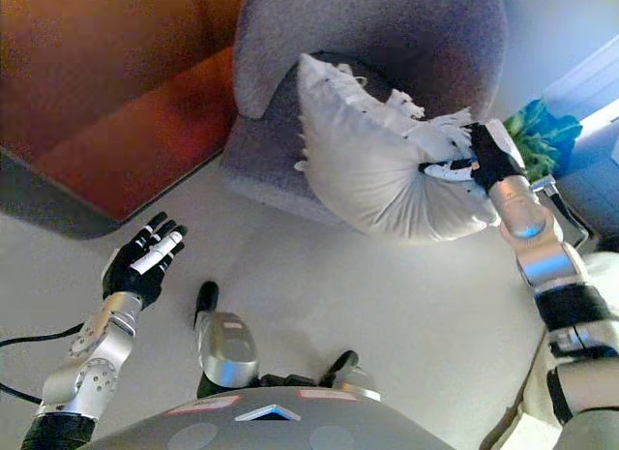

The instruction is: Pick up the pillow and put it on the sofa.

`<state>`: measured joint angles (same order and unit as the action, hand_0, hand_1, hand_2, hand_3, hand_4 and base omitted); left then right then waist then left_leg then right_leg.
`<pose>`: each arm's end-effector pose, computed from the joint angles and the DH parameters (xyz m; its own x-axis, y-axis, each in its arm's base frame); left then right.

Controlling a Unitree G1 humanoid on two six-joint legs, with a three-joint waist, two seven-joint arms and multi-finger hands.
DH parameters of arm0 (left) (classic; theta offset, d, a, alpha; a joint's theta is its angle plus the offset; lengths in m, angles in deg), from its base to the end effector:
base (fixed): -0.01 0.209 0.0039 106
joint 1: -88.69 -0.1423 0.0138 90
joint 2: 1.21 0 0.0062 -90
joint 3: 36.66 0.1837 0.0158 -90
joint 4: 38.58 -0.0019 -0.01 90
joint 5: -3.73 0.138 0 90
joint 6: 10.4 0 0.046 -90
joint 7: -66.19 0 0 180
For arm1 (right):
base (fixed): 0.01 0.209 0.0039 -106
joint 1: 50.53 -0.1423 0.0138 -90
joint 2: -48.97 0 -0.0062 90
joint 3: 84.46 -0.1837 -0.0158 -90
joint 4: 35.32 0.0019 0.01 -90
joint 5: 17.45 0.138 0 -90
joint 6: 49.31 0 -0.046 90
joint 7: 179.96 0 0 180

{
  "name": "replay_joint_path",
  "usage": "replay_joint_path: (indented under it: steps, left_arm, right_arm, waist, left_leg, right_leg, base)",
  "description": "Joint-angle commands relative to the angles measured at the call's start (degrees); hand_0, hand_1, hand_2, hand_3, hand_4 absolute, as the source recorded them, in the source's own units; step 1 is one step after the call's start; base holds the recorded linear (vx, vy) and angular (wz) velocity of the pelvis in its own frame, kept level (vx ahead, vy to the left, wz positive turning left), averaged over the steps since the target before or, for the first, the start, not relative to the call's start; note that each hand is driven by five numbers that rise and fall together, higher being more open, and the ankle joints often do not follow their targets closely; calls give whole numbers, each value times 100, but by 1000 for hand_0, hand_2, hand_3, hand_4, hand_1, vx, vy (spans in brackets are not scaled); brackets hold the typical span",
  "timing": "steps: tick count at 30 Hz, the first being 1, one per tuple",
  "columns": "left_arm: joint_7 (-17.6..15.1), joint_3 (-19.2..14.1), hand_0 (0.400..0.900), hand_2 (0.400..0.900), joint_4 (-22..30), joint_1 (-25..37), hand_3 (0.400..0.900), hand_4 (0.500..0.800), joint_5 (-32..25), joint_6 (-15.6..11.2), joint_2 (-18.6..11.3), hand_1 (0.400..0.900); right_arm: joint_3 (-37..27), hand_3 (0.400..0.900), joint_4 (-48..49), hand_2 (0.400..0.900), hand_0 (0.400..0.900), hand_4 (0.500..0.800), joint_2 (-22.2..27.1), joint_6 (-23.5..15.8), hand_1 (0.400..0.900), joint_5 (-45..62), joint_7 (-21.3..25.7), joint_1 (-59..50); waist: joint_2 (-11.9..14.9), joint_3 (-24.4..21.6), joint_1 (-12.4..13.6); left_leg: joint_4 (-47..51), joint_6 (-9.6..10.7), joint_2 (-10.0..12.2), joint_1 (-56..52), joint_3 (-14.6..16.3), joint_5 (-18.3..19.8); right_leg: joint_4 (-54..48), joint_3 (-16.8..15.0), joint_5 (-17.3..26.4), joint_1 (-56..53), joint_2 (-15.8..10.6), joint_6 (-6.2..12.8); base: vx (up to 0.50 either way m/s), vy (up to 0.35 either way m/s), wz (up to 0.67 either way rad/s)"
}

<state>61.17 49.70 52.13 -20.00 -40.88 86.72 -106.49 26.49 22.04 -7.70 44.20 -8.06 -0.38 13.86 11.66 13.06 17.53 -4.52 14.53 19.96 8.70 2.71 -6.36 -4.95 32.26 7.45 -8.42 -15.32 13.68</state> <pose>0.1293 0.2711 0.0252 0.8985 0.1896 -0.3959 -0.2711 0.9490 -0.1609 0.2665 -0.3040 0.0958 0.9603 -0.1400 -0.2414 -0.0745 0.7050 -0.7052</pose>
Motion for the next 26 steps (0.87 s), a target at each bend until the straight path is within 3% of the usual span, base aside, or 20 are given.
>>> replay_joint_path:
  steps: [1,2,4,9,14,18,21,26]
  left_arm:
    - [419,-2,900,900,619,665,900,800,88,-296,-756,900]
    - [482,-16,900,900,609,754,900,800,57,-318,-841,900]
    - [565,-37,900,900,640,877,900,800,1,-341,-979,900]
    - [642,-100,900,900,774,898,900,800,-137,-436,-1117,900]
    - [609,-143,900,900,910,764,900,800,-183,-307,-1164,900]
    - [565,-73,900,900,1051,609,900,800,-147,-261,-1093,900]
    - [575,35,900,900,1069,509,900,800,37,-199,-946,900]
    - [407,415,900,900,916,436,900,800,119,-362,-659,900]
  right_arm:
    - [318,900,-1091,900,900,800,757,169,900,870,316,-2653]
    - [494,900,-1569,900,900,800,764,269,900,901,256,-2979]
    - [838,900,-2125,900,900,800,830,421,900,984,704,-3586]
    - [859,900,-2905,900,900,800,929,727,900,640,1704,-4333]
    - [867,900,-2732,900,900,800,1069,972,900,204,2931,-4497]
    - [537,900,-2227,900,900,800,1111,612,900,532,3736,-4257]
    - [-53,900,-1437,900,900,800,1016,178,900,557,3845,-3616]
    - [-1014,900,148,900,900,800,437,-437,900,710,3271,-2154]
  waist:
    - [10,34,550]
    - [-20,128,630]
    - [-90,285,782]
    - [-222,448,936]
    - [-223,419,943]
    - [-203,280,846]
    - [-161,53,648]
    - [-171,-168,209]
  left_leg:
    - [239,-390,91,-643,125,422]
    - [242,-366,126,-539,34,390]
    - [273,-331,189,-339,-107,308]
    - [303,-292,294,-63,-215,196]
    - [291,-301,395,-60,-208,147]
    - [226,-338,401,-170,-124,200]
    - [59,-407,345,-353,6,347]
    - [-434,-693,44,-610,192,698]
  right_leg:
    - [121,100,188,286,-27,106]
    - [100,122,199,318,-17,116]
    - [59,176,195,367,11,132]
    - [27,248,197,442,10,132]
    - [21,259,215,395,27,132]
    - [11,180,206,309,26,132]
    - [15,45,200,220,-8,132]
    - [54,-250,330,248,-226,95]
  base:
    - [-60,-293,21]
    - [-125,-266,18]
    - [-117,-208,10]
    - [-67,-79,0]
    - [1,-14,-7]
    - [3,68,-17]
    - [40,186,-23]
    - [-58,263,-40]
